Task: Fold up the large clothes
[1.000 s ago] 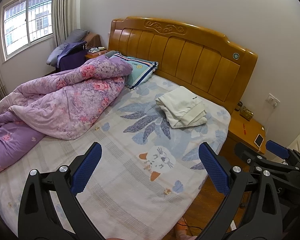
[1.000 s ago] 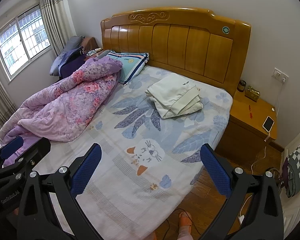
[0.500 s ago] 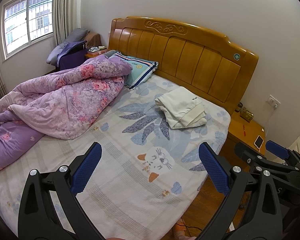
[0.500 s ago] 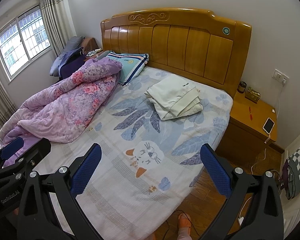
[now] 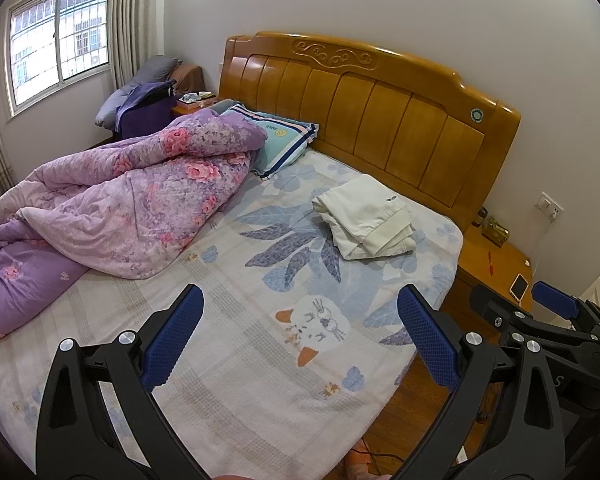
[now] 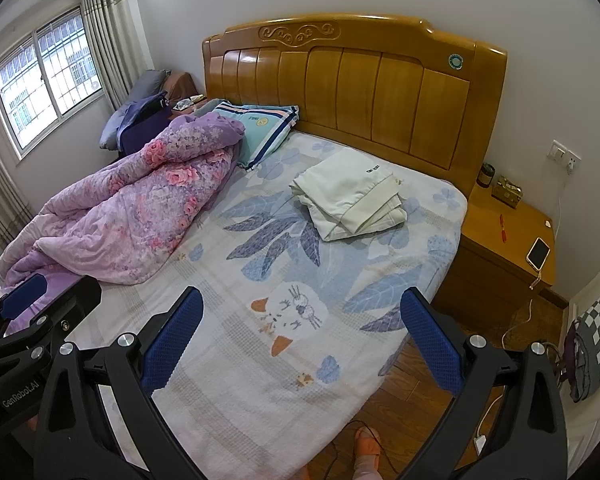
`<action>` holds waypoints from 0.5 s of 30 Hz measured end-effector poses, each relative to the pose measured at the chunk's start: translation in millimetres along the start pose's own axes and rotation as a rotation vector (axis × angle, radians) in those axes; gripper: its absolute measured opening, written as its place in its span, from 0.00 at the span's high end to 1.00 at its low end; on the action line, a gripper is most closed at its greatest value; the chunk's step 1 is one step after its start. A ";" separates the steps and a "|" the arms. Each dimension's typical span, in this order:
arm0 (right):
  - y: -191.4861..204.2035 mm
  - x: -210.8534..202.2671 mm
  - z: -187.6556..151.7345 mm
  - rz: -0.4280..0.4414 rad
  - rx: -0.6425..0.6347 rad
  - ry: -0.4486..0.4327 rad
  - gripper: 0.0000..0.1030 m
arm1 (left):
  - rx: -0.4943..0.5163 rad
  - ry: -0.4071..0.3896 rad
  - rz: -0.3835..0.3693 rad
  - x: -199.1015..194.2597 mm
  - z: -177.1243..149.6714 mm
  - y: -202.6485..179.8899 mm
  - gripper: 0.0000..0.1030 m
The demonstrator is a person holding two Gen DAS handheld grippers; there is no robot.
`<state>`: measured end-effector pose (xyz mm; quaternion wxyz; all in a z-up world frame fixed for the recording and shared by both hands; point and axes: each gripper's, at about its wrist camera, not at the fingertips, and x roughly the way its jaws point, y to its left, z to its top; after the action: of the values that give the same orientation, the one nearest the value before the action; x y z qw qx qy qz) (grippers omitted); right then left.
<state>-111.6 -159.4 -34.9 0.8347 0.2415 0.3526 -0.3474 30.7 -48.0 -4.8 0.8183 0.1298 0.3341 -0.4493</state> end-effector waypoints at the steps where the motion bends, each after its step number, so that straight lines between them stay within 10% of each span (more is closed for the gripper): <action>1: -0.7 2.0 1.5 0.004 -0.001 -0.002 0.07 | 0.001 -0.013 -0.003 -1.2 -0.7 0.7 0.05; 15: -0.9 13.6 3.8 0.006 -0.013 0.014 0.07 | 0.006 -0.003 -0.011 10.0 4.0 -0.6 0.05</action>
<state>-103.7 -168.0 -42.8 0.8348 0.2396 0.3598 -0.3409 35.7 -56.9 -8.4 0.8159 0.1299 0.3323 -0.4550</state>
